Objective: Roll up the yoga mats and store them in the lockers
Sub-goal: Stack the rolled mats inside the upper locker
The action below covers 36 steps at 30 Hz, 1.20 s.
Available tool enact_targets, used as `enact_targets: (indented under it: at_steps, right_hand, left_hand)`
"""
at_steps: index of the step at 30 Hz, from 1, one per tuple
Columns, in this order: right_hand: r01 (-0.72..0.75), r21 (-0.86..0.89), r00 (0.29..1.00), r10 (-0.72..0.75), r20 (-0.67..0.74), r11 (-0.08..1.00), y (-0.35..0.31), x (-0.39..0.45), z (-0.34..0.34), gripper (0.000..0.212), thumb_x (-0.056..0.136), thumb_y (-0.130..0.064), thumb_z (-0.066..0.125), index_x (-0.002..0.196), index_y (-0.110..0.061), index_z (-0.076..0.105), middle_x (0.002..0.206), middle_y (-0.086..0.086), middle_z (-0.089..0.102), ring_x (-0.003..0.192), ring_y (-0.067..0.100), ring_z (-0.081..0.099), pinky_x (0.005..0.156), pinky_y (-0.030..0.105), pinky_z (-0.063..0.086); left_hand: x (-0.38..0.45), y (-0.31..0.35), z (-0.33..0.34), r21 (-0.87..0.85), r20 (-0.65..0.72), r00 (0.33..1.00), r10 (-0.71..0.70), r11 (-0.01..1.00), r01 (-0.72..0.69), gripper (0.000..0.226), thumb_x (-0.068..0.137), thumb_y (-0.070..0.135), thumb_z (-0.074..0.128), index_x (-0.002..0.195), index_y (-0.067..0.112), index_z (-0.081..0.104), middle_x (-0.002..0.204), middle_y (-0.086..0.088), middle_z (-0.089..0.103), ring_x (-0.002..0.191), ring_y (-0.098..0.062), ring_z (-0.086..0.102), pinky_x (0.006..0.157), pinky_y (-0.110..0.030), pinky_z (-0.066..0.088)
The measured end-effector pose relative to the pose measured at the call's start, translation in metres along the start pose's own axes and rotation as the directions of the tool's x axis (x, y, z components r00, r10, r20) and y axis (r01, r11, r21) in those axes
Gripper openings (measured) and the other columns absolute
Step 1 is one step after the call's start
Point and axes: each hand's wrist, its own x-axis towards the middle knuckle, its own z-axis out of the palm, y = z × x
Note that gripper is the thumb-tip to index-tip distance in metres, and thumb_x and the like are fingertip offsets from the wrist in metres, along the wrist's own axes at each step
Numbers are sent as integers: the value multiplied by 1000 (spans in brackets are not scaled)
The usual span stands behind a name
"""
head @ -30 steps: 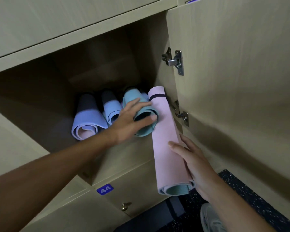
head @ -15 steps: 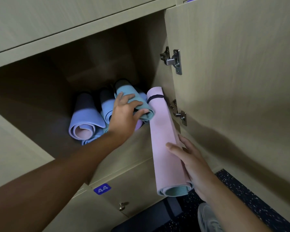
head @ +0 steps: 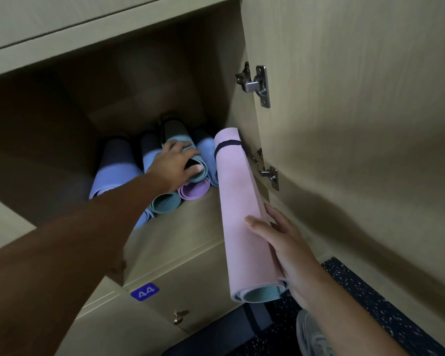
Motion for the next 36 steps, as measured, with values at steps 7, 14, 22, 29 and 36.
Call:
enact_targets:
  at_steps: [7,14,22,29,36]
  right_hand:
    - [3,9,1000,-3,-12,1000,4,3,0,54,77,-38,82,127,-33,62,110,1,76,94,24,75,68,34,61]
    - [9,25,1000,-10,4,1000,2,5,-2,40,85,-38,78,122,-33,66,107,2,77,85,18,76,63,28,59]
    - [-24,31,999,23,42,999,0,12,10,36,95,-41,67,128,-27,67,118,6,75,107,29,72,79,39,62]
    - [-125,120,987,112,113,985,1,17,16,47,97,-57,56,132,-27,67,123,4,74,118,23,68,110,50,47]
    - [-83,103,990,70,123,991,0,23,19,57,96,-66,51,138,-29,61,129,5,70,121,24,67,107,56,49]
  left_hand:
    - [5,23,-5,-134,-40,998,-45,990,40,57,101,55,50,151,27,44,161,-2,34,148,-25,25,116,-49,20]
    - [-82,70,-15,-305,-142,963,229,915,-262,67,96,67,38,137,18,61,144,0,55,135,-18,49,111,-48,42]
    - [-169,116,-18,-619,74,975,209,776,-119,94,70,84,65,151,54,28,163,26,7,154,-4,10,119,-47,35]
    - [-161,132,-15,-588,52,990,128,805,-73,105,60,82,68,152,50,28,165,27,-5,156,-10,-2,124,-50,24]
    - [-141,118,-4,-574,-28,989,143,808,-133,65,76,75,63,136,57,45,171,8,4,158,-17,-2,126,-47,17]
